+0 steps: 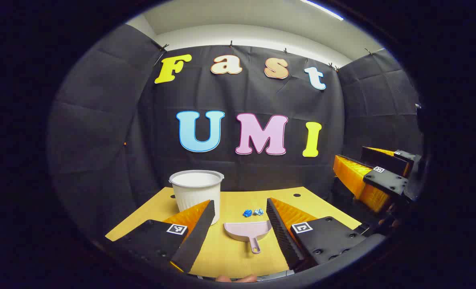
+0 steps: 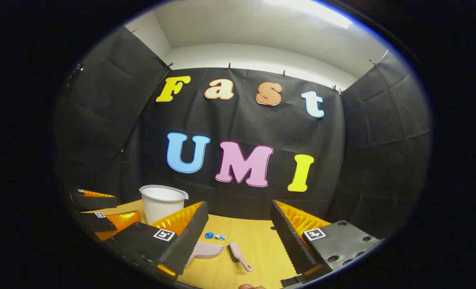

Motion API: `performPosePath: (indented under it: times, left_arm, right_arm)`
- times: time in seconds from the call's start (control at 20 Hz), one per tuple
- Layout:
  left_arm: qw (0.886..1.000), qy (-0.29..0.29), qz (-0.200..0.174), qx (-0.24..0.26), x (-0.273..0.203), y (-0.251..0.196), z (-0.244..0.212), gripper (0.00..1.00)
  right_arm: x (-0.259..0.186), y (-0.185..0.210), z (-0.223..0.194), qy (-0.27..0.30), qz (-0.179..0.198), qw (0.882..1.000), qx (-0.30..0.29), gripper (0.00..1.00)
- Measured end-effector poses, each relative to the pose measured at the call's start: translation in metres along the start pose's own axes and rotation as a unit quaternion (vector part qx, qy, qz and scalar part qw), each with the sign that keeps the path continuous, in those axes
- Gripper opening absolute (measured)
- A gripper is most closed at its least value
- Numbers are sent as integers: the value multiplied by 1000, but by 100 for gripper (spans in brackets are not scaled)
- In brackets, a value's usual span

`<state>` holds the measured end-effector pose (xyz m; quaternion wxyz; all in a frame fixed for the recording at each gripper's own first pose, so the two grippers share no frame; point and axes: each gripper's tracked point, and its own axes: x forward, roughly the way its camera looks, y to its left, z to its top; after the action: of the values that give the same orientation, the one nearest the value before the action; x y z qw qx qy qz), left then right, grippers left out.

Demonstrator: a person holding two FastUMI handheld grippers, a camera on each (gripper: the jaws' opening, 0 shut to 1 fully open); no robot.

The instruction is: Pick up the small broom and dustpan from the desktop, sweep the trash into the dustpan with the broom, and then empty the trash into the garbage bin.

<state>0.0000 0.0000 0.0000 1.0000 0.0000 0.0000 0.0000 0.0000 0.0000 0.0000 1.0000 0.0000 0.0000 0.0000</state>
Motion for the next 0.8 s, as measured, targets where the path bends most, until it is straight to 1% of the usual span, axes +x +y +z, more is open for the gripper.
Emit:
performPosePath:
  times: [0.05,0.1,0.2,0.25,0.3,0.45,0.5,0.55,0.8]
  left_arm:
    - [1000,6,2,1,7,-1,-2,77]
    - [1000,10,3,2,13,-1,-6,77]
    - [1000,14,1,-1,23,-6,-5,77]
    - [1000,13,0,-1,28,-9,-5,77]
    - [1000,13,2,1,33,-10,-5,77]
    - [1000,15,8,7,47,-13,-4,77]
    - [1000,15,9,8,50,-14,-2,77]
    - [1000,14,10,10,53,-15,-1,77]
    - [1000,11,14,15,64,-21,2,77]
  right_arm:
    - [5,-5,-3,2,-2,1000,3,100]
    - [11,-7,-9,8,-3,1000,6,96]
    - [22,-16,-20,22,-6,1000,13,100]
    - [27,-21,-23,27,-9,999,19,97]
    - [31,-24,-26,29,-9,999,24,100]
    - [43,-31,-31,29,-9,999,23,99]
    - [48,-31,-31,27,-6,999,23,96]
    - [50,-30,-32,28,-3,999,25,100]
    - [59,-27,-37,29,9,999,22,100]
